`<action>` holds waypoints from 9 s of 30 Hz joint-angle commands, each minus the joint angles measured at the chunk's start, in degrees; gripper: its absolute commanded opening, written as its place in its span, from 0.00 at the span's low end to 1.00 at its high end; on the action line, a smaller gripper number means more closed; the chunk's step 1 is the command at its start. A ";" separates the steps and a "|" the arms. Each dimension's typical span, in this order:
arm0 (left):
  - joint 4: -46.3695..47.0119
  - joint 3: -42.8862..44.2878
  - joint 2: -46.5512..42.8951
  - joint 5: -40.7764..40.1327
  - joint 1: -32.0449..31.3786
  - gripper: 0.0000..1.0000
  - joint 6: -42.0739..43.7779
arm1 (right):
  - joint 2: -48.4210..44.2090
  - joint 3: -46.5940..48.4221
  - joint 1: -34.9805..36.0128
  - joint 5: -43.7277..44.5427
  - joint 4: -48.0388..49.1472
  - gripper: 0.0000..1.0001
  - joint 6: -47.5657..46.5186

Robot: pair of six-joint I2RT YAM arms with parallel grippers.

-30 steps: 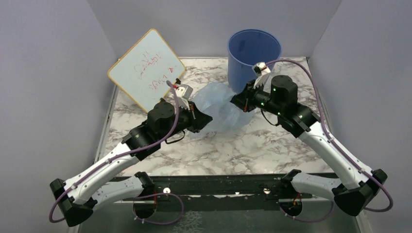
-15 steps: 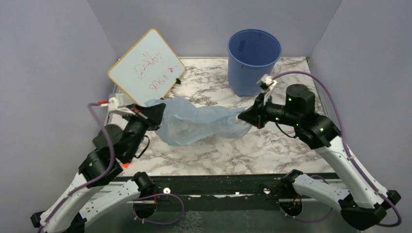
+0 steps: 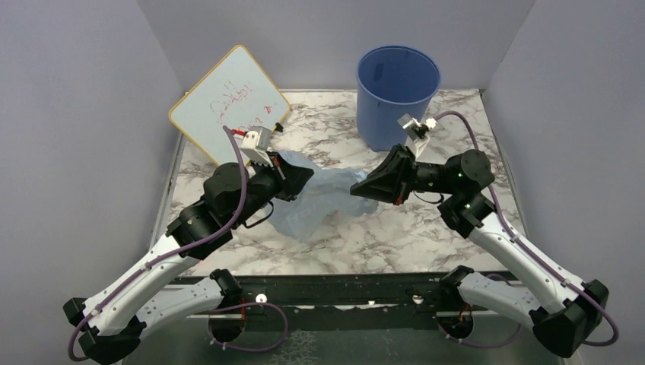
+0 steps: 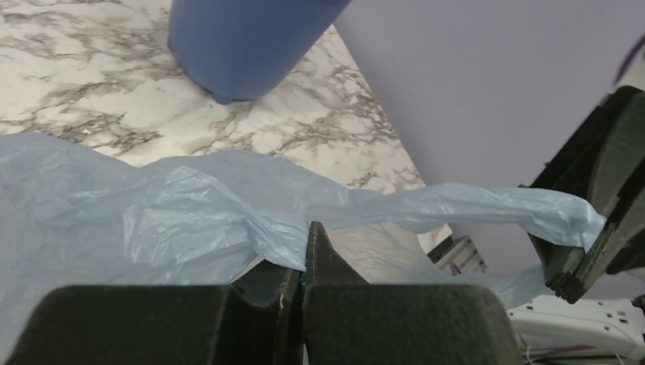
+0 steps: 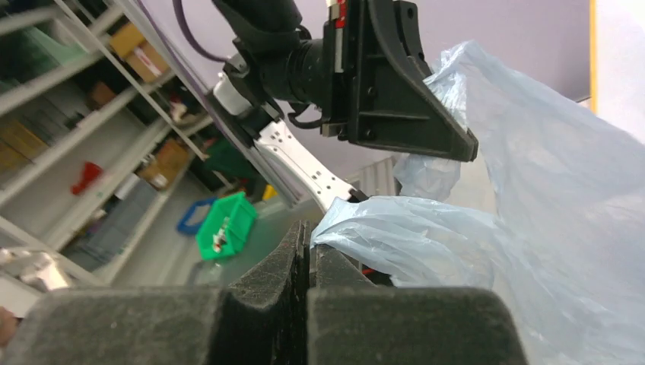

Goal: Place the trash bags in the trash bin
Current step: Unfold the trash bag at the center of the board.

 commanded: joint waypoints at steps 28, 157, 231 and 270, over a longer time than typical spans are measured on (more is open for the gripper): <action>23.14 -4.06 6.21 20.06 -0.06 0.05 -8.45 | 5.92 -1.79 -0.07 9.17 0.99 0.29 -3.59; 35.00 -18.00 -3.09 9.10 -1.74 0.00 -18.40 | 14.09 -1.54 6.06 -0.59 14.51 0.54 9.26; 30.13 -12.91 -4.62 14.60 -1.73 0.00 -8.94 | 10.11 0.94 6.16 -12.98 -19.21 0.30 -17.06; 38.20 -14.51 0.16 20.10 -1.81 0.00 -12.40 | 1.80 -2.57 4.57 3.86 5.39 0.30 6.55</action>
